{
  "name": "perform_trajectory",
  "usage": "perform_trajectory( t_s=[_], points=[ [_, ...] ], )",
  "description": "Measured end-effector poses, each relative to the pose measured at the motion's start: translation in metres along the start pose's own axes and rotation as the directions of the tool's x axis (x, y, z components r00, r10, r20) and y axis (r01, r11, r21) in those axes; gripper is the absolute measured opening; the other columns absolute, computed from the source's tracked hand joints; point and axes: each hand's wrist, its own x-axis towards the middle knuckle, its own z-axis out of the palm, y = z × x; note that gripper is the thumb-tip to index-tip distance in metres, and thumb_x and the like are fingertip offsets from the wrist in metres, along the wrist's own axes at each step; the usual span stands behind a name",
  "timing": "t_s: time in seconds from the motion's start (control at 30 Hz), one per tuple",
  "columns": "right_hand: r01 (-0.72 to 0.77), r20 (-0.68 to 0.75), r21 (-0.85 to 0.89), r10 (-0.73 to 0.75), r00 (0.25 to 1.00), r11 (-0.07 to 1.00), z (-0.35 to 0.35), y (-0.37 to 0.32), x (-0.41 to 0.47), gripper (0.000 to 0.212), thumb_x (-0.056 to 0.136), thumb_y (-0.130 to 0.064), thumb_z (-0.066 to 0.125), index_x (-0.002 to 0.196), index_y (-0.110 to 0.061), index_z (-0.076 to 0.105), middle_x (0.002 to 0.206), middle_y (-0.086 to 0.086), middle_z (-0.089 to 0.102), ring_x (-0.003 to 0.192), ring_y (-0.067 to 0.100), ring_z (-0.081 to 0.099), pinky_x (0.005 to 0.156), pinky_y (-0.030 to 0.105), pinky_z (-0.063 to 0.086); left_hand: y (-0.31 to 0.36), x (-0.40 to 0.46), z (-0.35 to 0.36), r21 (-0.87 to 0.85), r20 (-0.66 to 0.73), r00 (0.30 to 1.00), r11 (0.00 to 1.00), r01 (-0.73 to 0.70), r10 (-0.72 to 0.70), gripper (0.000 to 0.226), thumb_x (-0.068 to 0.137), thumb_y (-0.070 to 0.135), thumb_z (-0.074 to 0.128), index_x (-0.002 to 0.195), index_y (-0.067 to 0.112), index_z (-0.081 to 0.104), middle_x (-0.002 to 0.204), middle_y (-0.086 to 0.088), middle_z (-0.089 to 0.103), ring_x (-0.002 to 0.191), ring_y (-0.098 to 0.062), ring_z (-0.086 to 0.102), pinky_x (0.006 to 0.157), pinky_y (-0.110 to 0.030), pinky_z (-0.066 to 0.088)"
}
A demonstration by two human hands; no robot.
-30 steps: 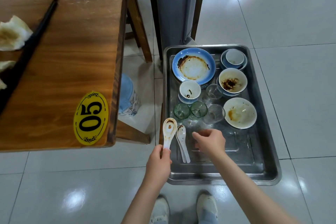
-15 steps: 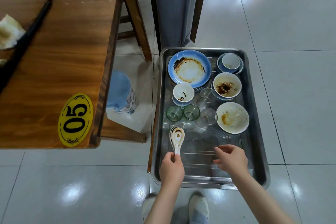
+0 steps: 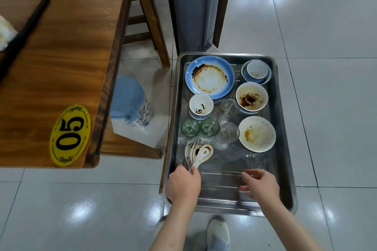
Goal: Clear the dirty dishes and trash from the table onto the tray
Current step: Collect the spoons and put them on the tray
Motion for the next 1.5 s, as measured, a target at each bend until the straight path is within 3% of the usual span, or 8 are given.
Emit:
perform_trajectory(
  t_s=[0.07,0.17,0.3,0.63,0.97,1.13,1.27,1.5],
  points=[
    [-0.005,-0.012,0.01,0.005,1.0,1.0,-0.003,0.002,0.002,0.006,0.084,-0.011,0.067,0.087,-0.014,0.063,0.083,0.005,0.067,0.059,0.02,0.068,0.06,0.032,0.055,0.001,0.001,-0.002,0.142,-0.01,0.999,0.989,-0.045,0.047,0.035,0.093,0.047,0.041,0.097,0.017,0.06,0.079,0.004,0.055,0.067,-0.014,0.048,0.045,-0.021,0.027],
    [-0.017,-0.017,0.005,0.017,1.0,1.0,-0.006,0.005,0.005,0.007,0.084,-0.012,0.067,0.09,-0.014,0.064,0.085,0.005,0.067,0.061,0.02,0.069,0.059,0.032,0.055,0.001,0.002,0.0,0.268,0.024,0.995,0.958,-0.102,0.099,0.036,0.093,0.046,0.04,0.096,0.017,0.062,0.084,0.002,0.061,0.072,-0.015,0.056,0.052,-0.022,0.037],
    [-0.035,-0.015,-0.002,0.035,0.999,0.999,-0.008,0.01,0.011,0.008,0.085,-0.013,0.068,0.091,-0.015,0.063,0.083,0.003,0.066,0.059,0.019,0.069,0.069,0.038,0.058,0.001,0.001,0.006,0.308,0.048,0.99,0.941,-0.141,0.133,0.035,0.092,0.044,0.042,0.097,0.016,0.062,0.096,-0.003,0.061,0.084,-0.019,0.062,0.057,-0.025,0.041],
    [-0.051,-0.019,0.005,0.051,0.999,0.999,-0.011,0.015,0.016,0.01,0.086,-0.011,0.066,0.094,-0.012,0.061,0.085,0.008,0.065,0.064,0.022,0.067,0.057,0.029,0.054,-0.004,-0.005,0.009,0.38,0.06,0.968,0.891,-0.247,0.243,0.038,0.097,0.041,0.036,0.097,0.016,0.065,0.09,0.0,0.068,0.082,-0.017,0.064,0.062,-0.024,0.048],
    [-0.057,-0.021,-0.01,0.057,0.998,0.998,-0.016,0.021,0.021,0.012,0.085,-0.011,0.067,0.095,-0.013,0.062,0.086,0.007,0.066,0.058,0.019,0.068,0.051,0.026,0.051,0.003,0.0,0.01,0.251,0.044,0.983,0.95,-0.186,0.18,0.037,0.089,0.051,0.051,0.094,0.016,0.06,0.077,0.003,0.054,0.065,-0.013,0.049,0.046,-0.021,0.033],
    [-0.05,-0.025,-0.026,0.05,0.998,0.998,-0.022,0.024,0.024,0.012,0.085,-0.011,0.067,0.096,-0.012,0.064,0.086,0.006,0.068,0.058,0.02,0.069,0.054,0.029,0.054,0.006,0.007,0.005,0.237,0.017,0.977,0.948,-0.21,0.213,0.029,0.092,0.042,0.051,0.091,0.014,0.061,0.081,0.0,0.061,0.073,-0.017,0.062,0.052,-0.024,0.044],
    [-0.05,-0.03,-0.035,0.049,0.998,0.998,-0.023,0.024,0.026,0.011,0.084,-0.011,0.067,0.094,-0.013,0.065,0.084,0.006,0.069,0.057,0.019,0.069,0.069,0.039,0.058,0.002,0.013,0.0,0.25,-0.023,0.98,0.95,-0.185,0.197,0.031,0.093,0.043,0.049,0.09,0.015,0.062,0.075,0.003,0.056,0.065,-0.015,0.054,0.047,-0.022,0.038],
    [-0.052,-0.024,-0.029,0.051,0.998,0.998,-0.022,0.022,0.024,0.009,0.084,-0.011,0.067,0.092,-0.014,0.063,0.084,0.006,0.067,0.057,0.019,0.068,0.056,0.03,0.055,-0.001,0.018,-0.002,0.236,-0.041,0.977,0.952,-0.195,0.21,0.031,0.094,0.044,0.048,0.091,0.016,0.061,0.084,0.0,0.064,0.078,-0.02,0.064,0.055,-0.024,0.043]
  ],
)
